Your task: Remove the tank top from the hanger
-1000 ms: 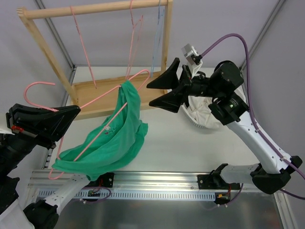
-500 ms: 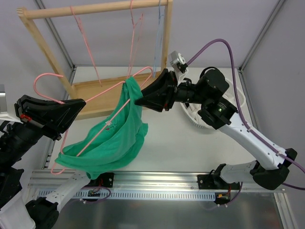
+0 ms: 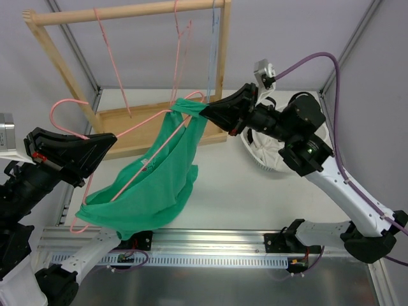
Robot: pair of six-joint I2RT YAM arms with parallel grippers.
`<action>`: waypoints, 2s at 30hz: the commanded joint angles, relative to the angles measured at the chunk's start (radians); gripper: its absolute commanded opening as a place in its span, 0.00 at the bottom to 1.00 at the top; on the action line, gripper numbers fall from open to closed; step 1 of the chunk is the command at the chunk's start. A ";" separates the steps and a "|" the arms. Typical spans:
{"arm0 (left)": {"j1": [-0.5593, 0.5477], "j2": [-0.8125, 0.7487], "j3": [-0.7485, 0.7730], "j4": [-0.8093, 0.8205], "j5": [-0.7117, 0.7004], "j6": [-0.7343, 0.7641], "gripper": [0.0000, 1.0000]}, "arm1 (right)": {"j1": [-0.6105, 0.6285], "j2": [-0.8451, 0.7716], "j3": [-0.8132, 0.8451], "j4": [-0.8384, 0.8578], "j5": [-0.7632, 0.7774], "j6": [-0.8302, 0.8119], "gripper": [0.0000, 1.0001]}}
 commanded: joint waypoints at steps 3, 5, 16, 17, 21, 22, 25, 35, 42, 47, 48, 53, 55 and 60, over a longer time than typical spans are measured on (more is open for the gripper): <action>-0.010 -0.014 -0.032 0.069 0.025 0.002 0.02 | -0.021 -0.086 0.012 0.019 0.203 -0.109 0.00; -0.010 -0.022 -0.055 0.066 0.017 0.008 0.02 | -0.023 -0.088 0.038 -0.008 0.244 -0.142 0.00; -0.009 0.009 -0.034 0.068 0.155 -0.021 0.02 | -0.036 -0.053 0.095 -0.054 0.379 -0.206 0.00; -0.010 0.013 0.000 0.066 0.154 -0.019 0.02 | -0.038 -0.051 0.089 -0.061 0.386 -0.205 0.00; -0.009 0.064 0.089 0.068 0.129 -0.029 0.03 | -0.038 -0.051 0.055 -0.099 0.369 -0.182 0.00; -0.010 0.072 0.098 0.068 0.094 -0.033 0.03 | -0.036 -0.057 0.051 -0.110 0.349 -0.176 0.00; -0.009 0.093 0.120 0.066 0.022 -0.016 0.03 | -0.036 -0.057 0.043 -0.160 0.292 -0.131 0.00; -0.009 0.205 0.161 0.071 -0.159 0.054 0.03 | 0.111 0.019 0.020 -0.304 0.165 -0.097 0.00; -0.010 0.234 0.135 0.071 -0.268 0.080 0.04 | 0.263 0.095 -0.023 -0.331 0.117 -0.180 0.00; -0.010 0.200 0.046 0.069 -0.336 0.116 0.04 | 0.273 0.136 -0.153 -0.373 0.088 -0.202 0.00; -0.011 0.191 0.037 0.071 -0.340 0.116 0.04 | 0.277 0.145 -0.161 -0.381 0.074 -0.203 0.01; -0.011 0.164 -0.005 0.071 -0.351 0.103 0.03 | 0.304 0.178 -0.175 -0.369 0.018 -0.206 0.09; -0.009 0.156 -0.009 0.071 -0.359 0.102 0.03 | 0.326 0.194 -0.176 -0.322 0.002 -0.216 0.07; -0.009 0.161 0.006 0.071 -0.365 0.105 0.04 | 0.362 0.231 -0.176 -0.197 -0.059 -0.202 0.08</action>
